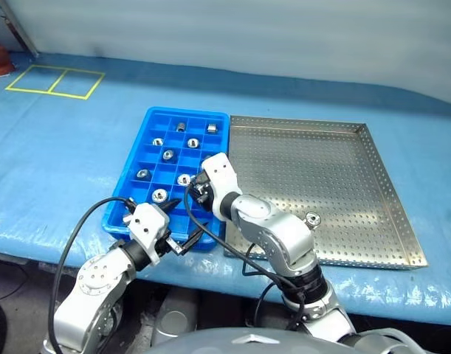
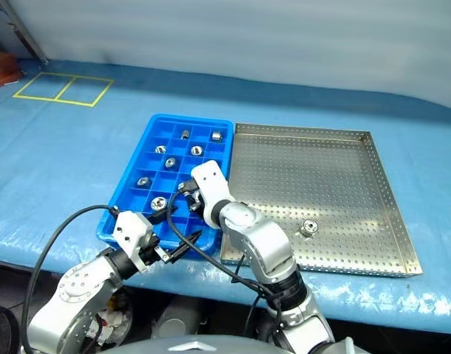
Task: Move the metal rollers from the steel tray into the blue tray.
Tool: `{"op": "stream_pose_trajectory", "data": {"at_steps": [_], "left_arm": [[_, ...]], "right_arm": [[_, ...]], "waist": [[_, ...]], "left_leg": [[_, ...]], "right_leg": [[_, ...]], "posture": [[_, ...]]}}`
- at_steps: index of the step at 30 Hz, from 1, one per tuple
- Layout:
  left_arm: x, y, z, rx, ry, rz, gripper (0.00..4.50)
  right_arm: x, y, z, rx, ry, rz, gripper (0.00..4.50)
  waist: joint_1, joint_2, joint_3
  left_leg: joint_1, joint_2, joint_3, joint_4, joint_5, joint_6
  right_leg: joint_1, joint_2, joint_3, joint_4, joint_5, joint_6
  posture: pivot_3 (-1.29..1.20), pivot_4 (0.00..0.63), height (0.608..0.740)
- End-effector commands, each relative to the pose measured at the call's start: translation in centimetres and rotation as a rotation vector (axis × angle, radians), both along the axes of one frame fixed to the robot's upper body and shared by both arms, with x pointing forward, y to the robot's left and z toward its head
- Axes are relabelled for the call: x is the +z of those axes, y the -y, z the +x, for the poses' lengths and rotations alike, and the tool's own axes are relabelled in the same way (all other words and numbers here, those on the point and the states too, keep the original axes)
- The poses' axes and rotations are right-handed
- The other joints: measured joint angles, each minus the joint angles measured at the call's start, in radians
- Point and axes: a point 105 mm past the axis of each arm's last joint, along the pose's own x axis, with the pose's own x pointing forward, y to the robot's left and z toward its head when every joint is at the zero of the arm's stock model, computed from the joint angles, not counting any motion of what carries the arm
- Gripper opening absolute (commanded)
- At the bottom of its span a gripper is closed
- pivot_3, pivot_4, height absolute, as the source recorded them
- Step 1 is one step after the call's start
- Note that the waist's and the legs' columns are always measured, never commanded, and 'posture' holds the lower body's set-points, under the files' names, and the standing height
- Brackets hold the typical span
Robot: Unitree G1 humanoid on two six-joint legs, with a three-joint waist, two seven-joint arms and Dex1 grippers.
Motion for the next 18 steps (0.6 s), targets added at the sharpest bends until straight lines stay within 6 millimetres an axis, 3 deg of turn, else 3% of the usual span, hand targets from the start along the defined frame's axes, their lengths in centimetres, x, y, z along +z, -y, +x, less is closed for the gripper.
{"op": "stream_pose_trajectory", "data": {"at_steps": [1, 5, 11, 14, 16, 18], "left_arm": [[1.6, 0.8, -0.3, -0.042, 0.050, -0.019, 4.50], [1.5, 1.2, -0.2, -0.075, 0.045, -0.021, 4.50], [1.5, 2.1, -0.1, -0.136, 0.038, -0.032, 4.50], [1.5, 2.8, 0.1, -0.182, 0.036, -0.042, 4.50], [1.5, 3.3, 0.3, -0.204, 0.036, -0.046, 4.50], [1.4, 4.1, 0.3, -0.245, 0.031, -0.060, 4.50]], "right_arm": [[0.0, 0.3, -0.1, -0.012, -0.004, 0.026, 1.73], [-0.6, 1.1, 0.0, -0.048, -0.039, 0.039, 1.73], [0.3, 2.4, 0.4, -0.104, -0.008, 0.067, 3.64], [1.4, 4.1, 0.9, -0.176, 0.038, 0.075, 4.47], [2.0, 5.4, 1.1, -0.236, 0.057, 0.087, 4.47], [2.6, 8.0, 1.4, -0.343, 0.085, 0.088, 4.47]], "waist": [[0.002, 0.000, 0.000], [0.012, 0.000, 0.000], [0.027, 0.000, 0.000], [0.029, 0.000, 0.000], [0.024, 0.000, 0.000], [0.015, 0.000, 0.000]], "left_leg": [[0.000, 0.000, 0.000, 0.000, 0.000, 0.000], [0.000, 0.000, 0.000, 0.000, 0.000, 0.000], [0.000, -0.001, 0.000, 0.000, 0.000, 0.000], [0.000, -0.002, 0.000, 0.000, 0.000, 0.000], [-0.001, -0.002, 0.000, 0.000, 0.000, 0.000], [-0.002, -0.003, 0.001, 0.000, 0.000, 0.000]], "right_leg": [[0.000, 0.000, 0.000, 0.000, 0.000, 0.000], [0.000, 0.000, -0.001, 0.000, 0.000, 0.000], [-0.004, -0.001, -0.001, -0.002, 0.000, 0.000], [-0.004, -0.003, -0.001, -0.002, 0.000, 0.000], [-0.004, -0.004, -0.002, -0.002, 0.000, 0.000], [-0.004, -0.004, -0.001, -0.003, 0.001, 0.001]], "posture": [[0.44, 0.150, 0.740], [0.44, 0.150, 0.740], [0.36, 0.150, 0.740], [0.34, 0.150, 0.740], [0.30, 0.150, 0.740], [0.27, 0.150, 0.740]]}}
